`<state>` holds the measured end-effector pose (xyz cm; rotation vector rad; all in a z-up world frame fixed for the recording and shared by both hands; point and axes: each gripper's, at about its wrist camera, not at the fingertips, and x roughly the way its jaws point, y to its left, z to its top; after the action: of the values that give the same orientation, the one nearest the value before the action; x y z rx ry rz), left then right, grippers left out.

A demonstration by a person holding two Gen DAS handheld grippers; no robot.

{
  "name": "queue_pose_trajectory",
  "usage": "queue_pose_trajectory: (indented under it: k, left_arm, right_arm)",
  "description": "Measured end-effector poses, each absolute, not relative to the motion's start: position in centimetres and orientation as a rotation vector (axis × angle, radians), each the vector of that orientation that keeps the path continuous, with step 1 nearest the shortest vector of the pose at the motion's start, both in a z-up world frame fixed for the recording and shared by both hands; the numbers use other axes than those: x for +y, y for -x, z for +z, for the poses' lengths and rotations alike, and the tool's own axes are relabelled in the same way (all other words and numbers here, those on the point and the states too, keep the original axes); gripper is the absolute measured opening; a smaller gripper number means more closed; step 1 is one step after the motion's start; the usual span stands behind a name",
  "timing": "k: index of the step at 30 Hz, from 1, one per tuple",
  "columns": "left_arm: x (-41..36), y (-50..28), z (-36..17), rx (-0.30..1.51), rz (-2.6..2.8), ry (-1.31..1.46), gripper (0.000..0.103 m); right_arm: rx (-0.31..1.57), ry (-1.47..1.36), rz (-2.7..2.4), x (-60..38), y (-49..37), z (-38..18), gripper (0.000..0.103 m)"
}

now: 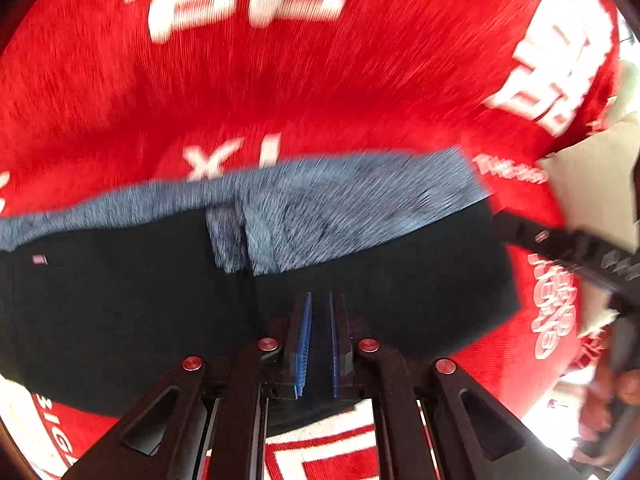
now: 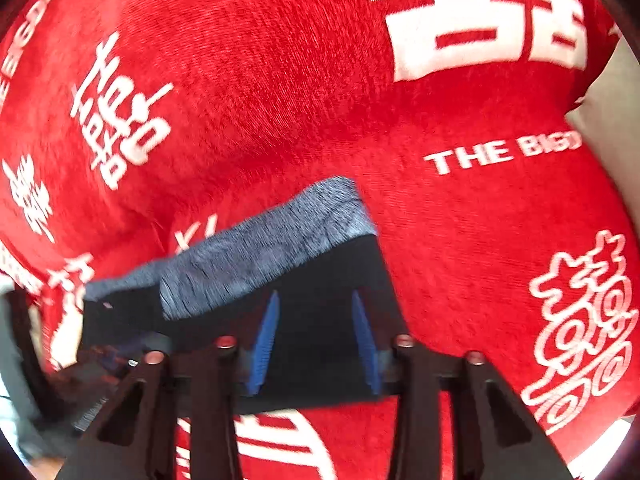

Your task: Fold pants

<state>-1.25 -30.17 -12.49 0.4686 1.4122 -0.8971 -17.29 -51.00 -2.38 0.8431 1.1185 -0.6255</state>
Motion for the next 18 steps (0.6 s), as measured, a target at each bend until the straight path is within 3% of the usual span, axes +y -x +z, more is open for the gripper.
queue_pose_trajectory:
  k: [6,7,9,13,15,18]
  left_arm:
    - [-28.9,1.7,-14.0,1.403,-0.889,-0.456,0.008]
    - [-29.0,1.6,-14.0,1.406,-0.887,-0.456,0.008]
    - [-29.0,1.4,-14.0,1.417,-0.886,-0.44,0.008]
    - [-28.7,1.1,-13.8,1.43,-0.893,-0.427,0.008]
    - [-28.5,1.1,-13.5,1.433,-0.892,-0.422,0.008]
    - [-28.0,1.1,-12.6,1.422,-0.873,-0.42,0.008]
  right_arm:
    - [1.231,-0.886,-0.558,-50.4,16.2,-7.6,0.04]
    - [1.219,-0.87,-0.552,-50.1,16.3,-7.8,0.042]
    - [1.185,-0.901,-0.528,-50.0,16.5,-7.7,0.058]
    - [1.204,-0.905,-0.49,-49.9,15.9,-7.7,0.062]
    - [1.225,-0.886,-0.455,-49.7,15.3,-7.7,0.071]
    - [1.238,-0.861,-0.458,-49.6,15.0,-7.4,0.071]
